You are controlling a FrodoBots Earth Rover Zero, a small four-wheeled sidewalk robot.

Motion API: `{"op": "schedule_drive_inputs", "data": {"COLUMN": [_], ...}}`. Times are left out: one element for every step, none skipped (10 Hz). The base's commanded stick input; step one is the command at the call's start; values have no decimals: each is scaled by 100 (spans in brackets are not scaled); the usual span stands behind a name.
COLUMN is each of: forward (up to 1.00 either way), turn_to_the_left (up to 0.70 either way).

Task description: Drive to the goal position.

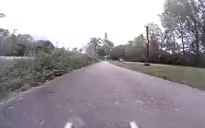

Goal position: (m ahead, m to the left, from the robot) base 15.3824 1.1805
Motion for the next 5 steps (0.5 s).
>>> {"op": "schedule_drive_inputs", "data": {"forward": [70, 70, 70, 70, 70], "turn_to_the_left": [0, 0, 0, 0, 0]}}
